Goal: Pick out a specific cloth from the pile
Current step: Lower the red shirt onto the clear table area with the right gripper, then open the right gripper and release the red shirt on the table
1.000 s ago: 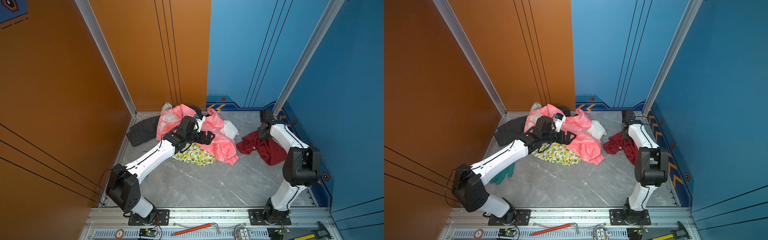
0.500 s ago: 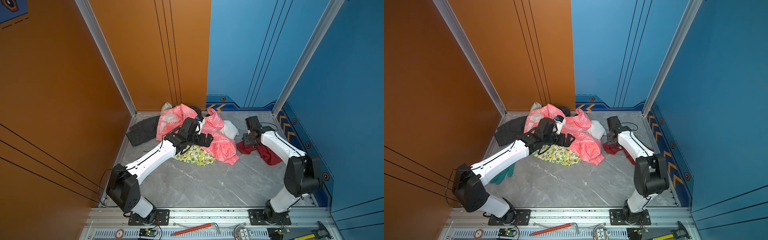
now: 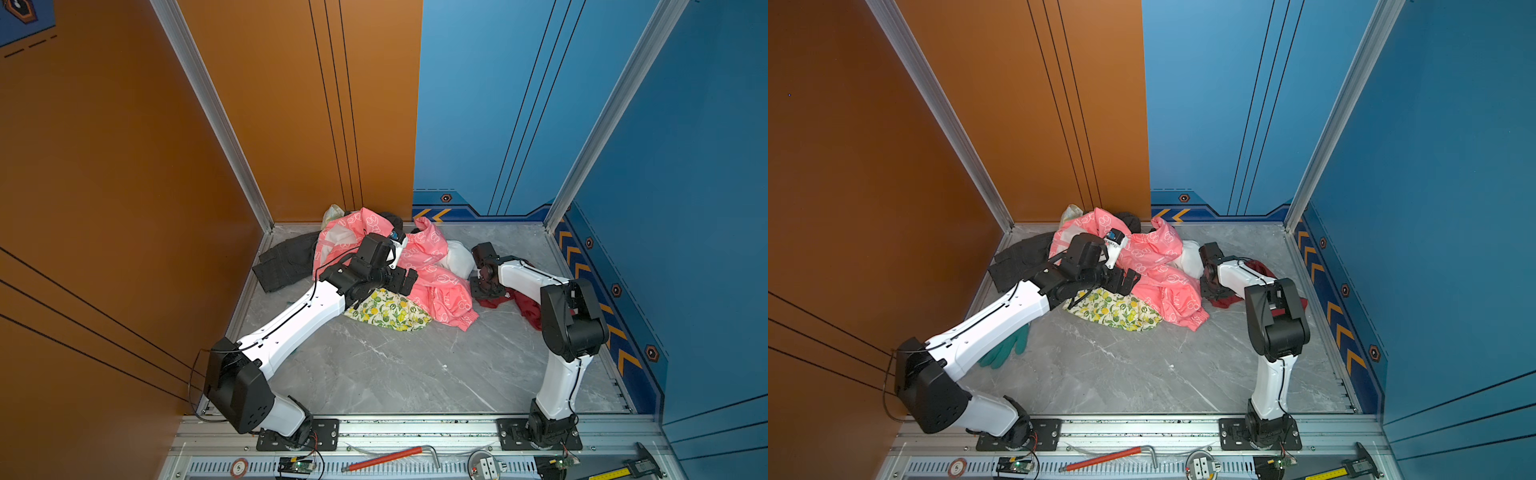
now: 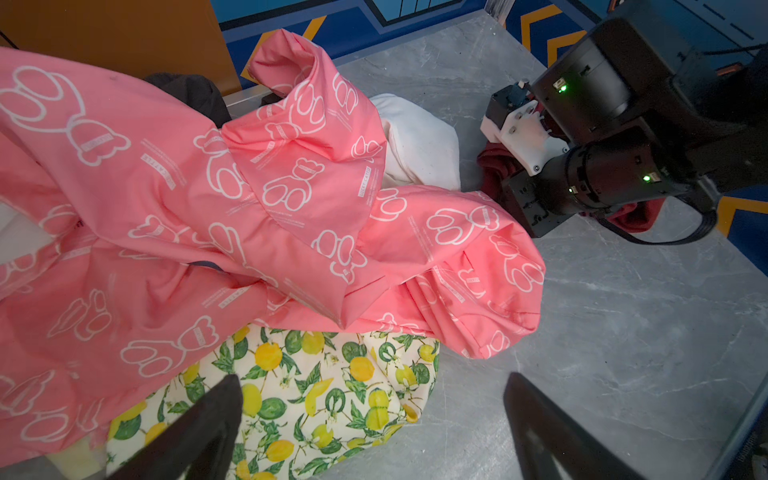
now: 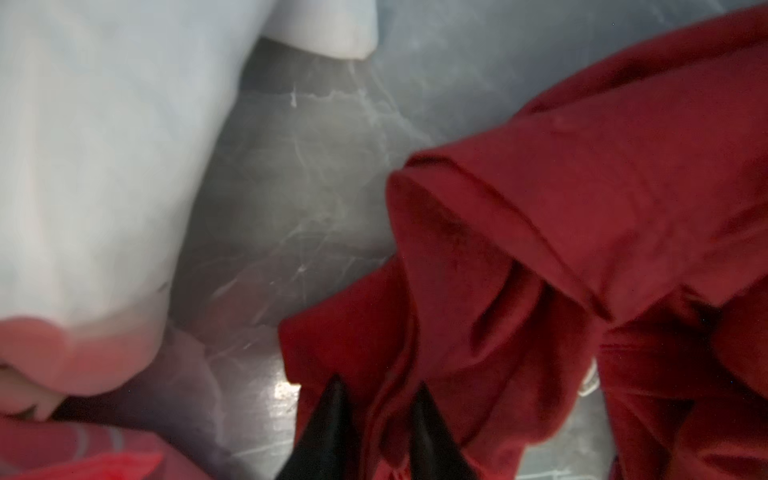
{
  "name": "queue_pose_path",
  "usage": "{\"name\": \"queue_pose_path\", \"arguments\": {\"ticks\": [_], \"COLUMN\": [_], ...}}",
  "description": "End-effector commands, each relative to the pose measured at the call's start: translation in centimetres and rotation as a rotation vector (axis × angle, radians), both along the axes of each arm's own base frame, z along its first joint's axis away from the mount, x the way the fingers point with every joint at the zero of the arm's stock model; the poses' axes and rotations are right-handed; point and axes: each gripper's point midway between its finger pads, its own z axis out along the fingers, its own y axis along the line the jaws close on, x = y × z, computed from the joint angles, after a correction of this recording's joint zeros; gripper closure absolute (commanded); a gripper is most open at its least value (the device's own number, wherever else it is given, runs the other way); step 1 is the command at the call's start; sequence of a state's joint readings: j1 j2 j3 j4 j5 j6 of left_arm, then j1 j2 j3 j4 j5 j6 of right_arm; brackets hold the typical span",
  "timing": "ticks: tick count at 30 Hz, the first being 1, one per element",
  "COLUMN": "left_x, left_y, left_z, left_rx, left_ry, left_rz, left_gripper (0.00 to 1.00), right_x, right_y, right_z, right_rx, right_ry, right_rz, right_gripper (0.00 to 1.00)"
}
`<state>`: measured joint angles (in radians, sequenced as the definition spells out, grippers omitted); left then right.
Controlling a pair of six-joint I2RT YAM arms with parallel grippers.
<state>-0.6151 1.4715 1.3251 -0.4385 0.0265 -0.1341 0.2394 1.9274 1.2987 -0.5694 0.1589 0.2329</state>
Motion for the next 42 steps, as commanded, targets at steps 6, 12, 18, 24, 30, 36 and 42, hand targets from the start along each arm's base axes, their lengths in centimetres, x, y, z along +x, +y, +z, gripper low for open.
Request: {"name": "queue_pose_path", "arguments": {"ticks": [6, 12, 18, 24, 30, 36, 42], "left_x": [0.7, 1.1, 1.4, 1.4, 1.5, 2.1, 3.1], "left_y": [1.3, 1.8, 1.9, 1.6, 1.4, 2.2, 3.8], "left_z": [1.1, 0.9, 0.8, 0.5, 0.1, -0.1, 0.0], "left_rx": [-0.019, -0.033, -0.051, -0.06, -0.069, -0.066, -0.079], "left_ry": [-0.002, 0.01, 0.022, 0.036, 0.049, 0.051, 0.048], "left_rz": [0.033, 0.051, 0.059, 0.055, 0.052, 0.077, 0.119], "left_gripper": [0.02, 0.02, 0.02, 0.01, 0.01, 0.02, 0.02], "right_x": [0.4, -0.6, -2.7, -4.4, -5.2, -4.6, -3.5], "right_y": [-1.8, -5.5, -10.6, -15.5, -17.4, -18.4, -18.4], "right_z": [5.5, 11.4, 13.1, 10.4, 3.4, 0.0, -1.9], "right_rx": [-0.043, -0.051, -0.071, -0.016, 0.008, 0.0, 0.043], "right_ry": [-0.139, -0.274, -0.318, -0.28, -0.082, 0.026, 0.082], "right_rz": [-0.042, -0.128, -0.255, -0.415, -0.472, -0.466, -0.457], "right_gripper": [1.0, 1.0, 1.0, 1.0, 1.0, 0.99, 0.92]}}
